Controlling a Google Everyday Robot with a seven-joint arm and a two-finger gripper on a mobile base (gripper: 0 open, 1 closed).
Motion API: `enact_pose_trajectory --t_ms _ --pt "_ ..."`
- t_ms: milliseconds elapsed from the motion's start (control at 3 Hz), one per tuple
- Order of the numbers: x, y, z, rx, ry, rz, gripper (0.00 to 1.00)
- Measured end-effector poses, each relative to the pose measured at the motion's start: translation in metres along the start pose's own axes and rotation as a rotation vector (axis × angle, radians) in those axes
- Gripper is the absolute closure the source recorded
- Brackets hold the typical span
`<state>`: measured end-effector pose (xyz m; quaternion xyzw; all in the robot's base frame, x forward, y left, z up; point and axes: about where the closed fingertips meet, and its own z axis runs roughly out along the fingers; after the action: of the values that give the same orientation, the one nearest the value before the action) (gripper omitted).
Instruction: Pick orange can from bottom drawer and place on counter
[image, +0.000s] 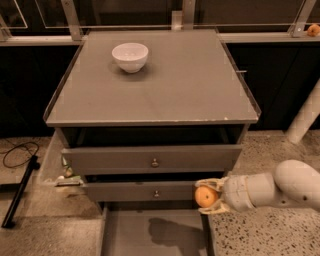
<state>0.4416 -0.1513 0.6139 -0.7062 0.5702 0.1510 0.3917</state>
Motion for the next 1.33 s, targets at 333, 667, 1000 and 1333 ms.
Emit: enact_pose_trajectory --t_ms 333,667,1000,1333 --pt "-0.007 -0.0059 -0.0005 -0.001 -0.007 -0.007 1.0" --pt "-0.0123 -0.0091 -0.0036 0.002 -0.003 -0.019 1.0" --pt "-0.0125 -0.0091 -0.0038 0.002 -0.002 -0.019 1.0" --pt "-0.0167 -0.0095 -0.0072 0.006 0.001 -0.023 1.0"
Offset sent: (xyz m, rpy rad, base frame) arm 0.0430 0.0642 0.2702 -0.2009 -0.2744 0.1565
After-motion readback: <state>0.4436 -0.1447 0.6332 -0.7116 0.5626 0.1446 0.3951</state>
